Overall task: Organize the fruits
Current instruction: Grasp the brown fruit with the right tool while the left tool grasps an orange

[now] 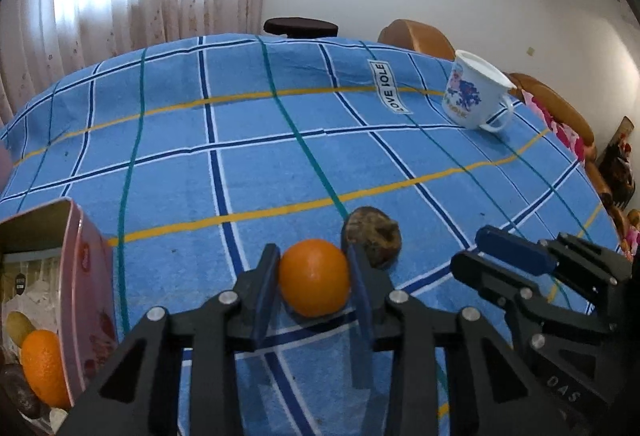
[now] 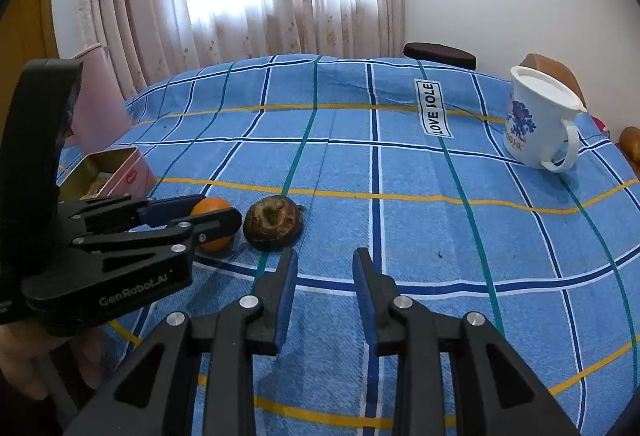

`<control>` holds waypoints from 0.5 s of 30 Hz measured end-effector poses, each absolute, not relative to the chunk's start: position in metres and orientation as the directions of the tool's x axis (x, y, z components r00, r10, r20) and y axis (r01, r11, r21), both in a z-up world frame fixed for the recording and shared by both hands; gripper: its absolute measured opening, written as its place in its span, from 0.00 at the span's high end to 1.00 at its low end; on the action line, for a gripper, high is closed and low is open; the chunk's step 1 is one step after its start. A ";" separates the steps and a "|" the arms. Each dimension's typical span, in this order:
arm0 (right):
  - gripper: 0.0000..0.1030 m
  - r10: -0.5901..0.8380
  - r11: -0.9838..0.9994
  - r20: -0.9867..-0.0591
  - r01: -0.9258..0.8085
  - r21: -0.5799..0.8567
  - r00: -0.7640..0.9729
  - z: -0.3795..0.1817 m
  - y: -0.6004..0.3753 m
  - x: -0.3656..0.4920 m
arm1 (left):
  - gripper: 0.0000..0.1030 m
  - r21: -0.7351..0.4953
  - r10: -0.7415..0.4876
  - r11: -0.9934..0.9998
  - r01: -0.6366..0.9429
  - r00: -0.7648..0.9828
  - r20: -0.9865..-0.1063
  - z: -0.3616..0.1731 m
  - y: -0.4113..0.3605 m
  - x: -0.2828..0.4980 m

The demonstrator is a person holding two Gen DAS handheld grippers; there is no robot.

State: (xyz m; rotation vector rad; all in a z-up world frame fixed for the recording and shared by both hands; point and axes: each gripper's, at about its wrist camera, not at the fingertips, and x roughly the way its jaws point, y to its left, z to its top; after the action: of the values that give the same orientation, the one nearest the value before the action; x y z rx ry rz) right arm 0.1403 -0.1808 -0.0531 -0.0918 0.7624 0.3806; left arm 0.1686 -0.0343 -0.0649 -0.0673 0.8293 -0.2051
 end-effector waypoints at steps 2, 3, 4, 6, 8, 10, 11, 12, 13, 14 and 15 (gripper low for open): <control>0.70 0.298 0.928 -0.691 -0.368 0.050 0.658 -0.053 -0.179 0.142 | 0.64 -0.138 -0.203 0.979 0.150 0.660 -0.723 -0.064 -0.029 0.167; 0.70 0.298 0.928 -0.693 -0.369 0.050 0.656 -0.053 -0.177 0.143 | 0.64 -0.141 -0.207 0.978 0.153 0.659 -0.723 -0.064 -0.027 0.166; 0.70 0.299 0.928 -0.696 -0.370 0.051 0.653 -0.053 -0.174 0.145 | 0.64 -0.144 -0.209 0.978 0.153 0.660 -0.722 -0.064 -0.024 0.166; 0.68 0.304 0.926 -0.696 -0.374 0.055 0.650 -0.050 -0.168 0.148 | 0.65 -0.146 -0.202 0.979 0.139 0.668 -0.717 -0.063 -0.018 0.164; 0.52 0.318 0.921 -0.696 -0.384 0.066 0.644 -0.047 -0.161 0.152 | 0.64 -0.146 -0.201 0.979 0.139 0.665 -0.719 -0.064 -0.015 0.164; 0.44 0.322 0.919 -0.691 -0.390 0.063 0.647 -0.044 -0.153 0.154 | 0.60 -0.144 -0.197 0.980 0.135 0.659 -0.726 -0.065 -0.012 0.165; 0.44 0.325 0.918 -0.690 -0.392 0.065 0.647 -0.044 -0.151 0.156 | 0.60 -0.149 -0.201 0.980 0.134 0.655 -0.728 -0.066 -0.011 0.165; 0.44 0.323 0.921 -0.689 -0.385 0.069 0.649 -0.043 -0.150 0.158 | 0.60 -0.155 -0.205 0.979 0.135 0.650 -0.731 -0.067 -0.011 0.166; 0.44 0.316 0.926 -0.685 -0.371 0.072 0.657 -0.042 -0.151 0.159 | 0.60 -0.157 -0.209 0.978 0.138 0.647 -0.733 -0.068 -0.012 0.167; 0.44 0.314 0.929 -0.682 -0.360 0.080 0.660 -0.042 -0.152 0.161 | 0.60 -0.161 -0.216 0.976 0.144 0.639 -0.739 -0.069 -0.012 0.168; 0.44 0.315 0.932 -0.683 -0.353 0.089 0.660 -0.042 -0.153 0.163 | 0.60 -0.170 -0.226 0.974 0.149 0.631 -0.742 -0.070 -0.012 0.169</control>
State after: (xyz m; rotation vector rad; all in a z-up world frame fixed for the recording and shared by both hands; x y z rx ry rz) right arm 0.1632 -0.1531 -0.0423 -0.0529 0.7621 0.3777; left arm 0.1692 -0.0121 -0.0702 -0.0952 0.8619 -0.2154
